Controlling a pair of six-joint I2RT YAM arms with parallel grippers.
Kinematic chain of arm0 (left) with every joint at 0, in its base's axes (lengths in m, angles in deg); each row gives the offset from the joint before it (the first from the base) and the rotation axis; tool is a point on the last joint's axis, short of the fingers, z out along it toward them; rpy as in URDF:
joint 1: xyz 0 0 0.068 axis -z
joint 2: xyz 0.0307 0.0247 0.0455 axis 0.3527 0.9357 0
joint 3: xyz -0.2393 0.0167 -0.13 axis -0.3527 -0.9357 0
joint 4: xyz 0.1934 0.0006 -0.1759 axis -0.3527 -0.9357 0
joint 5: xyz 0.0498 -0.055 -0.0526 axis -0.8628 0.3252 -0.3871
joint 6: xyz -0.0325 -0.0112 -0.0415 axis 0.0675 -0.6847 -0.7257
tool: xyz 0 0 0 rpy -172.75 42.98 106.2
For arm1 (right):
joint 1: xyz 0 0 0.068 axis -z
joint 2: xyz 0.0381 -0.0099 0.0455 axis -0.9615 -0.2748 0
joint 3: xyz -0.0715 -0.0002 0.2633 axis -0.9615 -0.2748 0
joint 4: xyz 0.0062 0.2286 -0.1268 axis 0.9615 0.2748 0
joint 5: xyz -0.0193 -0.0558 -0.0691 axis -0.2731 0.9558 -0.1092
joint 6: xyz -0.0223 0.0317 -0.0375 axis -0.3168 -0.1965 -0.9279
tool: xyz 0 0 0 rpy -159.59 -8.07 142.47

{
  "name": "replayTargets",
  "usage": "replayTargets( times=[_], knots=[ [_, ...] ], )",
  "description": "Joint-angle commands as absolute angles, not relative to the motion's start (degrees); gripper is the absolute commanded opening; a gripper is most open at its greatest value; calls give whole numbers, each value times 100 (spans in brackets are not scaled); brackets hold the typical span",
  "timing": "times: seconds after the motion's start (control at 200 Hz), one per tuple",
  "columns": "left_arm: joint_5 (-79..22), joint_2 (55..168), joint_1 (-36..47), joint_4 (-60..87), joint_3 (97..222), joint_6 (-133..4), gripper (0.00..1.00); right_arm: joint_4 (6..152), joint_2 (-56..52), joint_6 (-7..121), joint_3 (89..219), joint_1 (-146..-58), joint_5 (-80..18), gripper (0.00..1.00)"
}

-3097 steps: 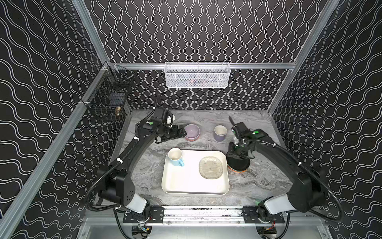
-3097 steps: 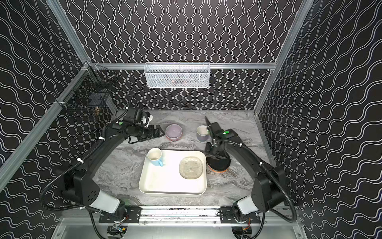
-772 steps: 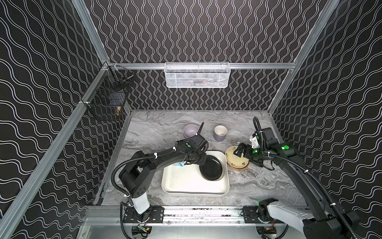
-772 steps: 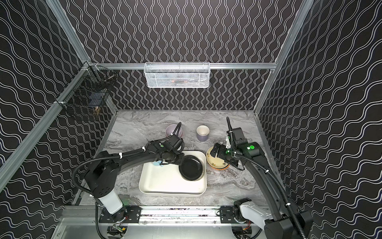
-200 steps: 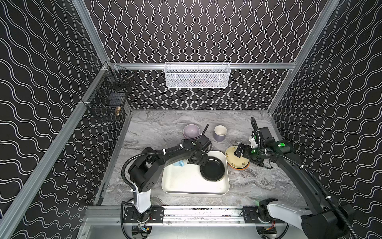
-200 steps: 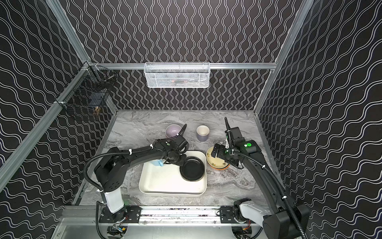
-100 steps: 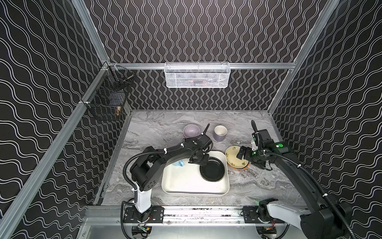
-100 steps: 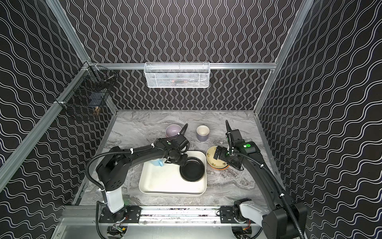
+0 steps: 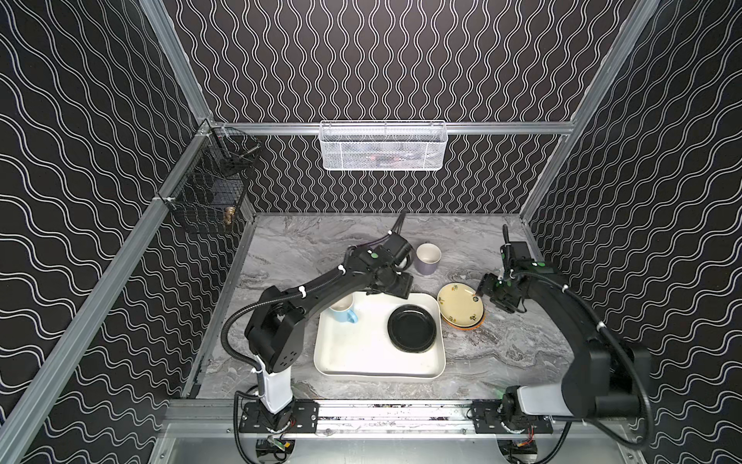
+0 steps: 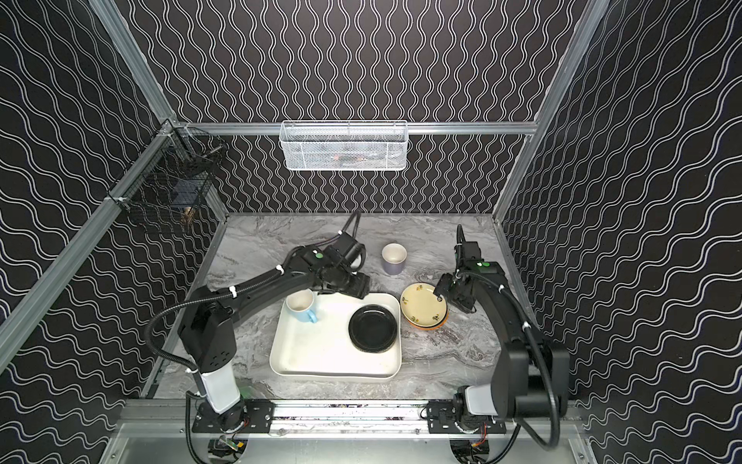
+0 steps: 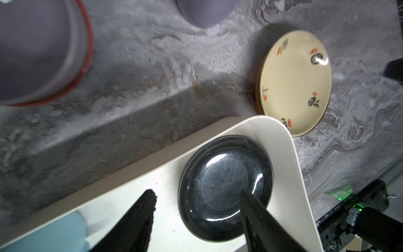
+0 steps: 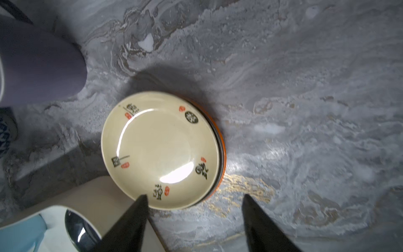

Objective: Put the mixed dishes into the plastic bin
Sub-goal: 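Open the left gripper and raise it while right gripper grips cream plate rim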

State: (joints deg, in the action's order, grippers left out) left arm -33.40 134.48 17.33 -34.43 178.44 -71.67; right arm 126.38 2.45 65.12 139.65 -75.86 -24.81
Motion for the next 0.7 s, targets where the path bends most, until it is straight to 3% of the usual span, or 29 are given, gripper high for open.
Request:
replayTargets(
  times=[0.0, 0.28, 0.696],
  knots=[
    [-3143, 13270, 1395, -3783, 17968, -6917, 66, 12107, -289, 6182, 14193, -7533, -2651, 58],
    [-2802, 12852, 454, -3784, 17664, -6679, 67, 11828, -1126, 6301, 14493, -7501, -2719, 58],
    [-2192, 12968, 142, -3472, 17454, -6691, 66, 11805, -1196, 6295, 14183, -7493, -2708, 54]
  ],
)
